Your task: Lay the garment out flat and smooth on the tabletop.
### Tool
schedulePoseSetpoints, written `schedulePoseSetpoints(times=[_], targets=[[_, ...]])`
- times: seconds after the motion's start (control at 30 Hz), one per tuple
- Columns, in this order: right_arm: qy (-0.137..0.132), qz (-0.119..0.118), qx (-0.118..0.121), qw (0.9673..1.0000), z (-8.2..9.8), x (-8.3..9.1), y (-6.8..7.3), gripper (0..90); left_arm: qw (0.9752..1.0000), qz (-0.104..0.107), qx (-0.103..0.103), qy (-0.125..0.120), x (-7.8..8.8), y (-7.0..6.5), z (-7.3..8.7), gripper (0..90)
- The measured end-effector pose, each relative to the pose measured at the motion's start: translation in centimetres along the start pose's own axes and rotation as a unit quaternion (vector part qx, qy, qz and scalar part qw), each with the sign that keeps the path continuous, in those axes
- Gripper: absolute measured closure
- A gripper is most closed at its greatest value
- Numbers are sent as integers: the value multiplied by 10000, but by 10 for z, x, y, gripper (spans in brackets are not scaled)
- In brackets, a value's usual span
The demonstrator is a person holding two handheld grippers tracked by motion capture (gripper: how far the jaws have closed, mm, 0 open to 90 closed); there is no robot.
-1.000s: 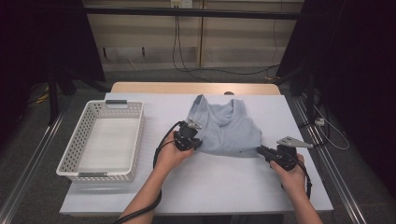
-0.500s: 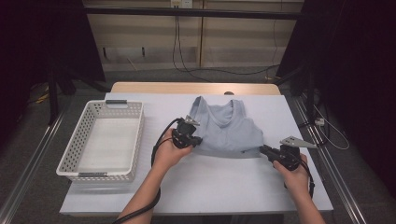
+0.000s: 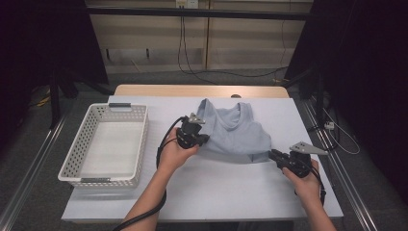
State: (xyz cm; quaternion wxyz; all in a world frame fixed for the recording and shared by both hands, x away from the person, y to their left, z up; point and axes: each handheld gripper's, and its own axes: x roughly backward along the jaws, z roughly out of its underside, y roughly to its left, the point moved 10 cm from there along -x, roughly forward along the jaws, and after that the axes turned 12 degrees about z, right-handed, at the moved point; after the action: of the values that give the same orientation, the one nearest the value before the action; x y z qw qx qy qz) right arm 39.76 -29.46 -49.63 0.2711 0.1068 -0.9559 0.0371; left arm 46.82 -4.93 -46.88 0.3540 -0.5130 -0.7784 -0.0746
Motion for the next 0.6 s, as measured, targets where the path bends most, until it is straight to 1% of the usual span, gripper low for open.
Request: schedulePoseSetpoints(times=[0.1, 0.13, 0.17, 0.23, 0.27, 0.4, 0.47, 0.53, 0.6], targets=[[-15, -34, 26, 10000, -1, 2, 1, 724, 10000, 11, 3, -11, -1, -1, 0, 899], [9, -34, 45, 10000, 0, 2, 1, 709, 10000, -93, -2, 1, 0, 1, 0, 899], [41, -51, 59, 10000, 1, 2, 1, 694, 10000, 10, -15, 3, -1, 0, 0, 899], [51, -43, 67, 10000, 2, 2, 2, 649, 10000, 12, -15, 0, -1, 0, 0, 899], [52, -56, 52, 10000, 2, 2, 3, 606, 10000, 13, -18, -13, -1, 0, -1, 899], [-41, -216, 15, 9998, -2, 3, 7, 490, 10000, 23, 1, -2, -2, 0, 0, 899], [-39, -234, 41, 9997, -2, 4, 9, 451, 10000, 15, 5, 1, -2, 1, 0, 899], [-32, -302, 31, 9995, -2, 5, 12, 428, 10000, 15, 28, 1, -3, 1, 0, 899], [-15, -308, 24, 9995, -2, 5, 13, 400, 10000, 20, 29, -7, -3, 1, 0, 899]])
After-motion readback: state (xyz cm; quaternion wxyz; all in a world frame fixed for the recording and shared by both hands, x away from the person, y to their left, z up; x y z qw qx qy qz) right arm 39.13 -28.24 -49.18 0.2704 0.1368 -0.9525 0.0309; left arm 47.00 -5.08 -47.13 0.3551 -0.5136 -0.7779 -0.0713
